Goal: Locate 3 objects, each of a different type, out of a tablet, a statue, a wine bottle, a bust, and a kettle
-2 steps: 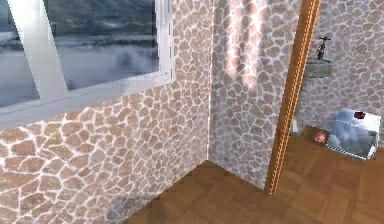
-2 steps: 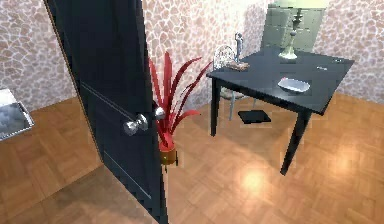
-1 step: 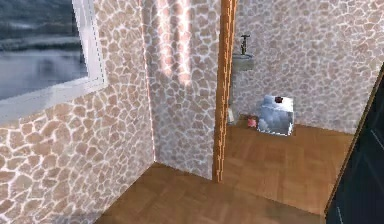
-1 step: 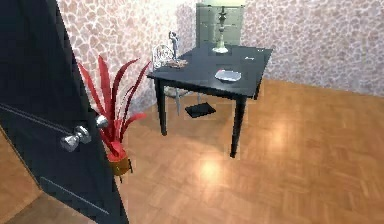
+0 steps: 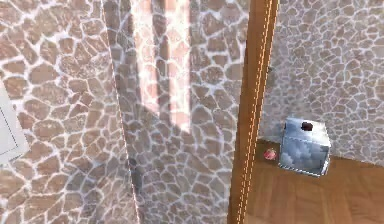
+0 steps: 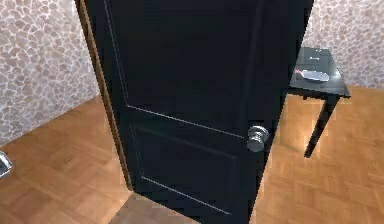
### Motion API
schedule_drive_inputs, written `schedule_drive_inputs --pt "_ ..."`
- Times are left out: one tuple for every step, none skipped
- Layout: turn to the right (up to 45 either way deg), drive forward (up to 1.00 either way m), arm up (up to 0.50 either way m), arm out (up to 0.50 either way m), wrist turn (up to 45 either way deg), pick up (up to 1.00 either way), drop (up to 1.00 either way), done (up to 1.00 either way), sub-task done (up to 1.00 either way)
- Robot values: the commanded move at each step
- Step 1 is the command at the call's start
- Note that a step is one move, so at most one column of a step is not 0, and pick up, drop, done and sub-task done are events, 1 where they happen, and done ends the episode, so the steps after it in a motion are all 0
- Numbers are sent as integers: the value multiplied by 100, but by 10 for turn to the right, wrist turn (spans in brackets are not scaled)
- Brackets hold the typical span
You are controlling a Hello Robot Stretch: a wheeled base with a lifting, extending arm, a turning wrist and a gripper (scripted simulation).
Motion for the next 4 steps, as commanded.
schedule_drive_inputs --pt "390 0 0 0 0 0 0 0 0" --pt "0 100 0 0 0 0 0 0 0" --pt "240 0 0 0 0 0 0 0 0" --pt "0 10 0 0 0 0 0 0 0"
